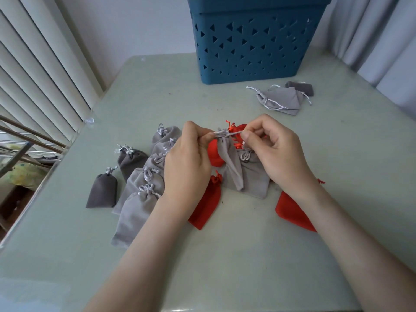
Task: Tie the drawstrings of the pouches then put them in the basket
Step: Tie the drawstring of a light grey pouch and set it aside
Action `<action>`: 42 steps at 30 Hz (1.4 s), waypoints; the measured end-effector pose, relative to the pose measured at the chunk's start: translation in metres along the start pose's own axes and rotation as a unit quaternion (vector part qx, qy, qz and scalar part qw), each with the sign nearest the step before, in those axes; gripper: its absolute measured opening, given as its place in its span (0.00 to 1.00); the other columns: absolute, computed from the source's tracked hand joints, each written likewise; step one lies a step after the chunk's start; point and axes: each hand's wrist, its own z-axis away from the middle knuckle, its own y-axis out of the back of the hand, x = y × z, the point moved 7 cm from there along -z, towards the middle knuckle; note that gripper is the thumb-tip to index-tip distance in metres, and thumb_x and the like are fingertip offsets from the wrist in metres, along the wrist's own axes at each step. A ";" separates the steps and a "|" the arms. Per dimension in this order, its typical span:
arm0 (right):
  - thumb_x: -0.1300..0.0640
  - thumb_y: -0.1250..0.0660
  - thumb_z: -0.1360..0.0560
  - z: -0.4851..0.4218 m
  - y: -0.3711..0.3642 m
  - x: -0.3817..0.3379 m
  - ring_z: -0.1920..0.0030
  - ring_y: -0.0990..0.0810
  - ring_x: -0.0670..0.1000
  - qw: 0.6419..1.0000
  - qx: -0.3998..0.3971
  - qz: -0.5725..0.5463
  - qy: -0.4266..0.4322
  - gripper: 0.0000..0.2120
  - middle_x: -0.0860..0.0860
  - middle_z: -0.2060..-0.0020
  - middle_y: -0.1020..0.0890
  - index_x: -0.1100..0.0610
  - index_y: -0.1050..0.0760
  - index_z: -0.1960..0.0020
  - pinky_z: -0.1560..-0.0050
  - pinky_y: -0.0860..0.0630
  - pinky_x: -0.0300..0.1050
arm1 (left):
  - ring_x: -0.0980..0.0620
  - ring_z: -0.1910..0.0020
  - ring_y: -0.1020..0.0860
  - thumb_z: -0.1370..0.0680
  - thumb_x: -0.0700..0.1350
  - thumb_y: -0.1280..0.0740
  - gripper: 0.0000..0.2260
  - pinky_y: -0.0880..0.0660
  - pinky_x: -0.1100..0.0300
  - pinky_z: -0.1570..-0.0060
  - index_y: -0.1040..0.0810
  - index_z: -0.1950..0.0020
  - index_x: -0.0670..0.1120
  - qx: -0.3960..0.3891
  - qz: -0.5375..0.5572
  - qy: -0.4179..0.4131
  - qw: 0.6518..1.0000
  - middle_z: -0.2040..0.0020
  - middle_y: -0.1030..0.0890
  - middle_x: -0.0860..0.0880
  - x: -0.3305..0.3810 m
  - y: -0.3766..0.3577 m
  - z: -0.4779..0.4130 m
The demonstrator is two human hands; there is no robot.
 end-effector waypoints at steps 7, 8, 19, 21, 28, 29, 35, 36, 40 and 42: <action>0.46 0.29 0.32 0.003 -0.025 0.005 0.58 0.24 0.46 0.983 -0.143 -0.103 -0.055 0.20 0.45 0.60 0.21 0.45 0.30 0.42 0.52 0.28 0.38 | 0.57 0.64 0.27 0.20 0.44 0.40 0.04 0.36 0.63 0.64 0.28 0.53 0.45 -0.029 -0.008 0.037 0.999 0.61 0.25 0.58 -0.005 -0.004 -0.002; 0.44 0.28 0.34 0.005 -0.028 0.003 0.58 0.24 0.46 0.981 -0.159 -0.095 -0.051 0.24 0.45 0.58 0.22 0.43 0.31 0.41 0.52 0.27 0.37 | 0.56 0.63 0.27 0.21 0.45 0.39 0.03 0.35 0.64 0.63 0.29 0.54 0.47 -0.033 -0.007 0.039 0.999 0.62 0.26 0.58 -0.004 -0.004 -0.002; 0.62 0.36 0.30 0.002 -0.009 -0.011 0.51 0.20 0.46 0.969 -0.162 -0.167 -0.084 0.14 0.50 0.53 0.18 0.50 0.23 0.48 0.44 0.27 0.44 | 0.57 0.72 0.28 0.20 0.50 0.38 0.11 0.30 0.63 0.67 0.30 0.62 0.50 -0.064 0.147 0.132 0.978 0.71 0.23 0.56 0.002 0.000 -0.010; 0.63 0.37 0.30 0.000 -0.005 -0.016 0.52 0.20 0.46 0.970 -0.161 -0.166 -0.075 0.13 0.50 0.54 0.19 0.51 0.23 0.48 0.46 0.28 0.44 | 0.56 0.74 0.28 0.20 0.47 0.39 0.10 0.30 0.64 0.69 0.31 0.61 0.48 -0.062 0.194 0.160 0.966 0.73 0.25 0.54 0.003 0.003 -0.012; 0.65 0.36 0.31 0.007 0.006 -0.025 0.58 0.25 0.48 0.949 -0.169 -0.241 -0.115 0.16 0.49 0.59 0.22 0.51 0.25 0.46 0.56 0.31 0.41 | 0.58 0.59 0.22 0.23 0.52 0.39 0.07 0.24 0.62 0.54 0.29 0.49 0.50 -0.128 0.267 0.144 0.944 0.52 0.20 0.50 0.017 0.009 -0.020; 0.66 0.35 0.29 0.010 0.006 -0.021 0.57 0.25 0.49 0.947 -0.175 -0.233 -0.135 0.15 0.48 0.59 0.21 0.51 0.25 0.46 0.55 0.31 0.44 | 0.57 0.56 0.22 0.22 0.54 0.39 0.07 0.24 0.59 0.52 0.29 0.49 0.53 -0.146 0.238 0.149 0.949 0.51 0.20 0.51 0.014 0.007 -0.020; 0.61 0.32 0.27 0.004 0.021 0.011 0.52 0.22 0.47 0.979 -0.108 0.113 -0.127 0.13 0.49 0.50 0.22 0.52 0.27 0.44 0.47 0.27 0.38 | 0.56 0.56 0.23 0.20 0.47 0.38 0.07 0.35 0.68 0.58 0.25 0.45 0.49 -0.221 0.012 0.186 0.957 0.52 0.22 0.56 -0.003 -0.012 -0.020; 0.61 0.32 0.27 -0.003 0.028 0.013 0.53 0.22 0.48 0.980 -0.082 0.137 -0.122 0.13 0.50 0.50 0.22 0.53 0.26 0.43 0.48 0.28 0.37 | 0.56 0.56 0.24 0.20 0.47 0.39 0.08 0.36 0.68 0.59 0.25 0.44 0.47 -0.229 -0.008 0.177 0.957 0.51 0.23 0.55 -0.001 -0.016 -0.024; 0.61 0.33 0.26 -0.035 0.049 0.041 0.51 0.25 0.49 0.968 -0.042 0.203 -0.144 0.15 0.51 0.47 0.24 0.57 0.27 0.40 0.51 0.33 0.36 | 0.54 0.53 0.27 0.20 0.45 0.41 0.10 0.35 0.64 0.56 0.25 0.42 0.45 -0.270 -0.049 0.135 0.952 0.47 0.22 0.50 0.008 -0.044 -0.050; 0.62 0.34 0.27 -0.053 0.055 0.062 0.47 0.25 0.51 0.960 -0.033 0.232 -0.154 0.17 0.54 0.43 0.24 0.58 0.29 0.38 0.48 0.33 0.38 | 0.52 0.54 0.27 0.19 0.44 0.42 0.10 0.35 0.62 0.57 0.26 0.42 0.44 -0.295 -0.059 0.125 0.945 0.49 0.22 0.49 0.011 -0.064 -0.063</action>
